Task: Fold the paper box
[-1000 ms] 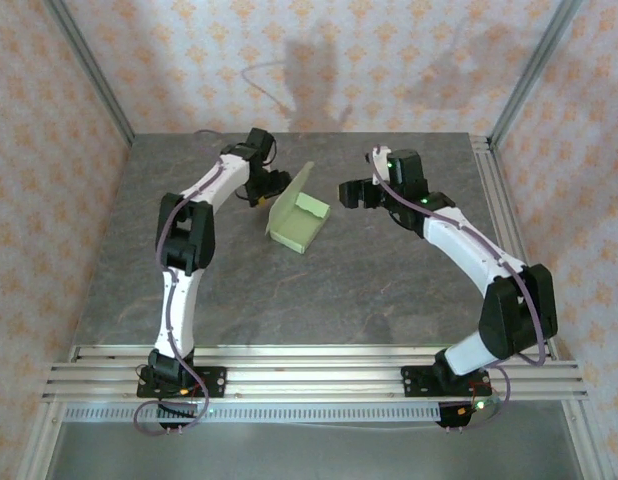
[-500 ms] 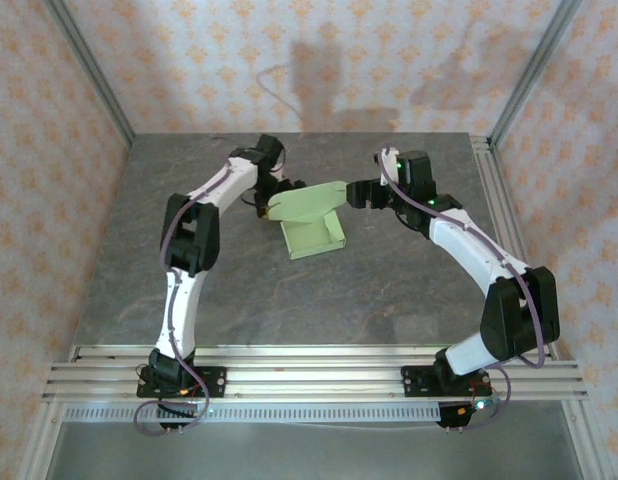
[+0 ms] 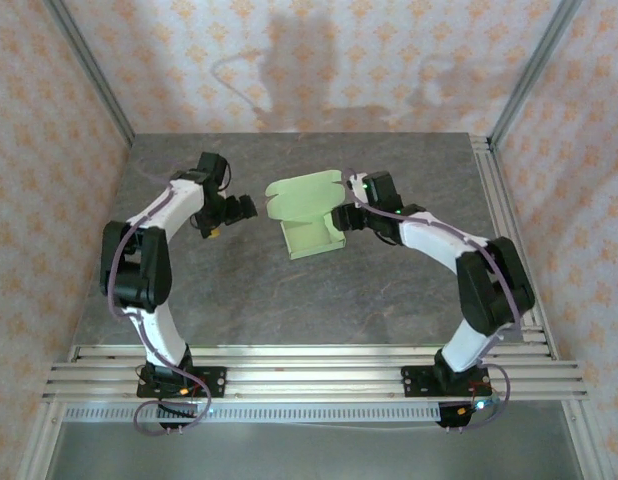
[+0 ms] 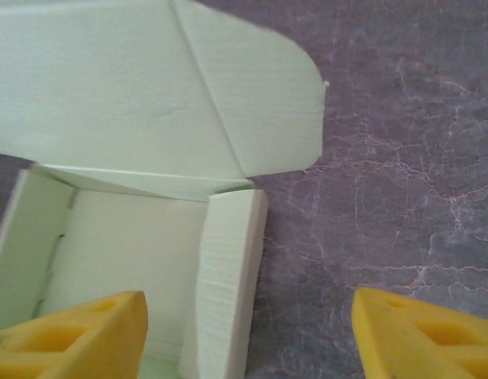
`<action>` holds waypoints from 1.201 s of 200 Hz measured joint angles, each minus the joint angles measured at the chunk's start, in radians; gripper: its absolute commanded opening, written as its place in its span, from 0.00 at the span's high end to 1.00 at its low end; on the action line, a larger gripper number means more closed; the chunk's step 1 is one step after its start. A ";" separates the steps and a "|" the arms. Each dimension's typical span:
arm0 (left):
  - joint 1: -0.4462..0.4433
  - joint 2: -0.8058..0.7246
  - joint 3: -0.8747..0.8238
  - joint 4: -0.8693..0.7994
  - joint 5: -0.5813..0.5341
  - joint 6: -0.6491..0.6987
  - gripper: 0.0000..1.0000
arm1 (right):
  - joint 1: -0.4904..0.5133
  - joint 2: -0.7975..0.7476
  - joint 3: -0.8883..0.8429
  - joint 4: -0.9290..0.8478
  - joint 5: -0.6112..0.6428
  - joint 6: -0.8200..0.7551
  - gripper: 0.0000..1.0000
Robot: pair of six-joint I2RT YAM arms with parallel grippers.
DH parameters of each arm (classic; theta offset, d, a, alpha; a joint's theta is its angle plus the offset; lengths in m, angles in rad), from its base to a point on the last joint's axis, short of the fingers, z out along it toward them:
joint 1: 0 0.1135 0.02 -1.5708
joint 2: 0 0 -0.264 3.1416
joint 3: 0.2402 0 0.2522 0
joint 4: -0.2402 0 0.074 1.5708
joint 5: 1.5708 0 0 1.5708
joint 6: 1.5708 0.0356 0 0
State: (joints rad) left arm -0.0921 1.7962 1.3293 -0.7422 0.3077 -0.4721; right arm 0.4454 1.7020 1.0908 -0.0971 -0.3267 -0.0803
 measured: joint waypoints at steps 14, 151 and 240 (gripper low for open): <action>-0.003 -0.056 -0.080 0.011 -0.014 0.002 0.00 | 0.013 0.047 0.022 -0.003 0.015 0.005 0.40; -0.002 -0.164 -0.242 0.031 -0.024 0.050 0.00 | 0.083 0.212 0.133 -0.076 0.149 0.024 0.83; -0.002 -0.235 -0.327 0.080 -0.036 0.034 0.00 | 0.100 0.209 0.136 -0.089 0.220 0.003 1.00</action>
State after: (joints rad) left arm -0.0940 1.5612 1.0027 -0.6621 0.2714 -0.4385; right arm 0.5453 1.9110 1.2270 -0.1856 -0.1070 -0.0772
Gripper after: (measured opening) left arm 0.998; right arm 0.049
